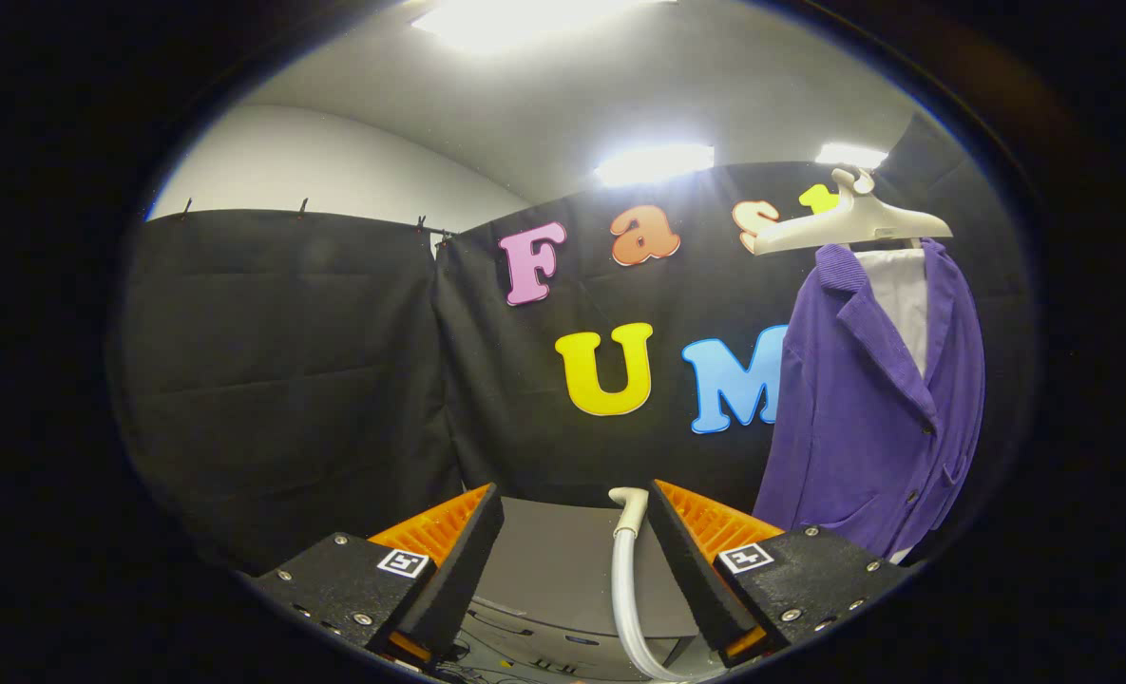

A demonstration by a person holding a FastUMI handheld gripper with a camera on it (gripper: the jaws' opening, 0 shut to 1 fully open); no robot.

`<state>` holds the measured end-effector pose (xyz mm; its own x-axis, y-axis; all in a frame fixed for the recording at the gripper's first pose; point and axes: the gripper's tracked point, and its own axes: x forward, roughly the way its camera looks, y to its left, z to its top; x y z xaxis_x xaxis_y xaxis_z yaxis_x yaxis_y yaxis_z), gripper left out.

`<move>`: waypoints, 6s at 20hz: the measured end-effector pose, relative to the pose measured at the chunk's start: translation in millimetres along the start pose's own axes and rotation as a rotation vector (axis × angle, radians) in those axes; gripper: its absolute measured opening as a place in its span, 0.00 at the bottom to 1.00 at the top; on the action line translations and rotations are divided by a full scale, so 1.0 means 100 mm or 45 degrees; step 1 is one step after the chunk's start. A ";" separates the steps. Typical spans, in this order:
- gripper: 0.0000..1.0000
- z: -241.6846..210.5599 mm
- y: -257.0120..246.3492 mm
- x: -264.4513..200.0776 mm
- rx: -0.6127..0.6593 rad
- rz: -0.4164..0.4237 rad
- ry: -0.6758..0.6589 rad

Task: Iron the clothes twice with a garment steamer, once on the left side and once on the right side.

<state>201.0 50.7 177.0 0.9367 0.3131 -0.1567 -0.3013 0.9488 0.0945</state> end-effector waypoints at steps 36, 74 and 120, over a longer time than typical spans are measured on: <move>0.62 -1.92 -1.04 2.79 0.527 0.152 1.116; 0.36 -1.24 -0.72 -0.47 0.300 0.085 0.420; 0.36 -0.14 -2.87 -0.29 0.207 -0.479 0.002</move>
<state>257.7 -229.7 140.9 0.9758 -0.0545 -0.2117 0.0946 0.9783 0.1845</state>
